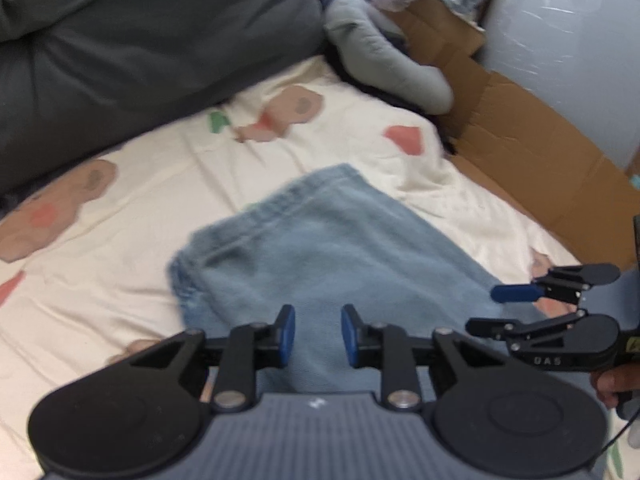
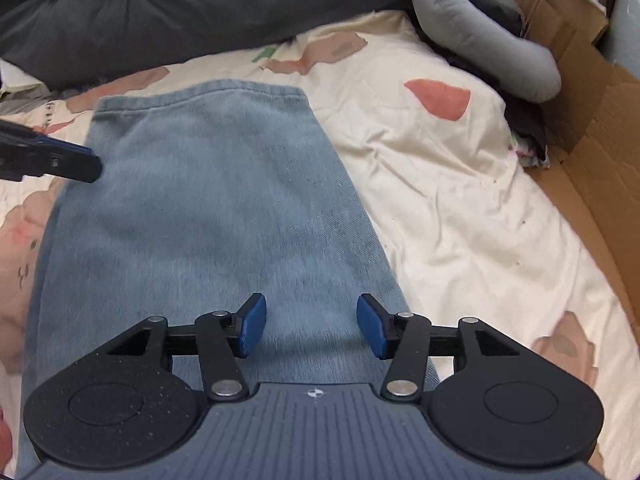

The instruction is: Fold clothes

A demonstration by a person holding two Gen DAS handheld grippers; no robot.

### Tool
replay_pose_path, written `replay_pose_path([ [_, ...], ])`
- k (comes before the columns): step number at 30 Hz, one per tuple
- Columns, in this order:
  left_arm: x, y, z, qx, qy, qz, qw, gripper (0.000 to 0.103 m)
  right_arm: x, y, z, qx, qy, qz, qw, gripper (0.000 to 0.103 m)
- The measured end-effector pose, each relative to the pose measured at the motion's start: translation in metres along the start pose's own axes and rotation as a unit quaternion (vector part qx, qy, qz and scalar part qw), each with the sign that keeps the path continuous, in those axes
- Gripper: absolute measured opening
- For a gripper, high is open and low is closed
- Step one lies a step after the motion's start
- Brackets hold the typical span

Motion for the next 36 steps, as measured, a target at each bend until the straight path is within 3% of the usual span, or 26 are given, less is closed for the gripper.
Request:
replay_pose_path([
  [4,0.009,-0.006,-0.008,0.030,-0.006,0.016,0.9994,0.026,0.003,0.013,-0.002,-0.018,-0.021,-0.014,1.000,0.056],
  [16,0.032,-0.013,-0.010,0.031,-0.027,0.056,0.9976,0.026,0.011,-0.006,0.010,-0.021,-0.003,0.017,1.000,0.057],
  [23,0.029,-0.009,-0.016,0.028,-0.033,0.054,0.9976,0.027,0.040,0.015,-0.006,-0.012,0.005,0.045,0.999,0.057],
  [36,0.025,-0.013,-0.061,0.091,-0.069,0.076,0.9906,0.029,0.106,0.062,-0.031,0.009,-0.015,0.090,0.996,0.057],
])
Point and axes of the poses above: each gripper's, at about its wrist camera, not at the fingertips, and y roughly against the way its jaws point, z to its left, x to its underside, the point moved 1 cm from there along -y, roughly the way its jaws point
